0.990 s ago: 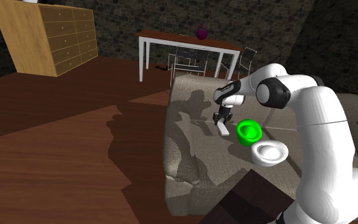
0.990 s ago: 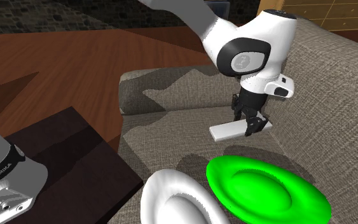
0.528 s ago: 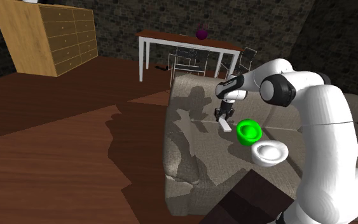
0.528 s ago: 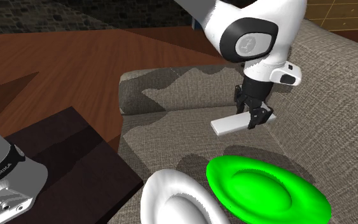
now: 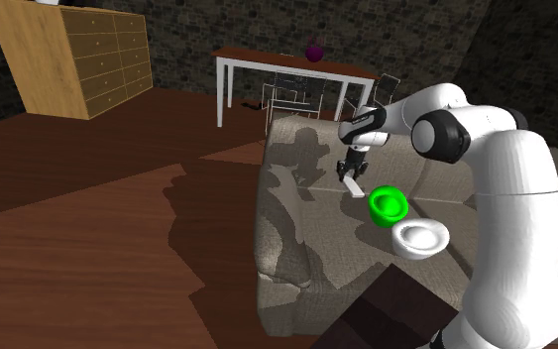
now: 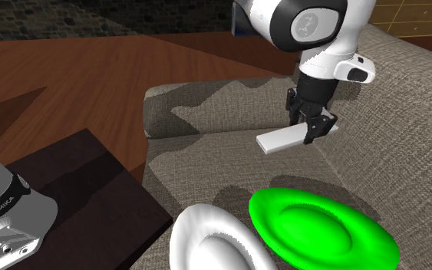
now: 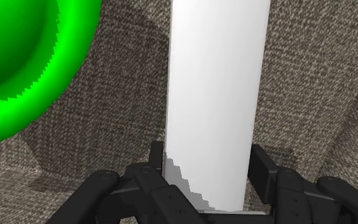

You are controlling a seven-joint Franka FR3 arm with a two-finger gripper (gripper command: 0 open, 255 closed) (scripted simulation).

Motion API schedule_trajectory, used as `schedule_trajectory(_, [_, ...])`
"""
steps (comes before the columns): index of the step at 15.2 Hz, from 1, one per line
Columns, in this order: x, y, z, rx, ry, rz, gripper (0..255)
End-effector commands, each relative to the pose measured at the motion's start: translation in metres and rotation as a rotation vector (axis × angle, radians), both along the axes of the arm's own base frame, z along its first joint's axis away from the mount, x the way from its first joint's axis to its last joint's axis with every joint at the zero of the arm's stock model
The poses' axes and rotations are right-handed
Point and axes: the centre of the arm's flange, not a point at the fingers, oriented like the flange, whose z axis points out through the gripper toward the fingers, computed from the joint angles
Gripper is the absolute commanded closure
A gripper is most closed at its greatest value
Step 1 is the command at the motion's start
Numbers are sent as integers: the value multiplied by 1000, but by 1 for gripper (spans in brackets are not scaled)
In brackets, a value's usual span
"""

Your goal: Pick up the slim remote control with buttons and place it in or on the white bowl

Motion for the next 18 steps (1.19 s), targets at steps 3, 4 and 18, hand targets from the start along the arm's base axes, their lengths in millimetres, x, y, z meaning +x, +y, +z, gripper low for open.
schedule_trajectory(3, [0, 0, 22, 0, 0, 0, 255])
schedule_trajectory(4, [0, 0, 27, 0, 0, 0, 255])
schedule_trajectory(18, [-180, -43, 30, 0, 0, 0, 255])
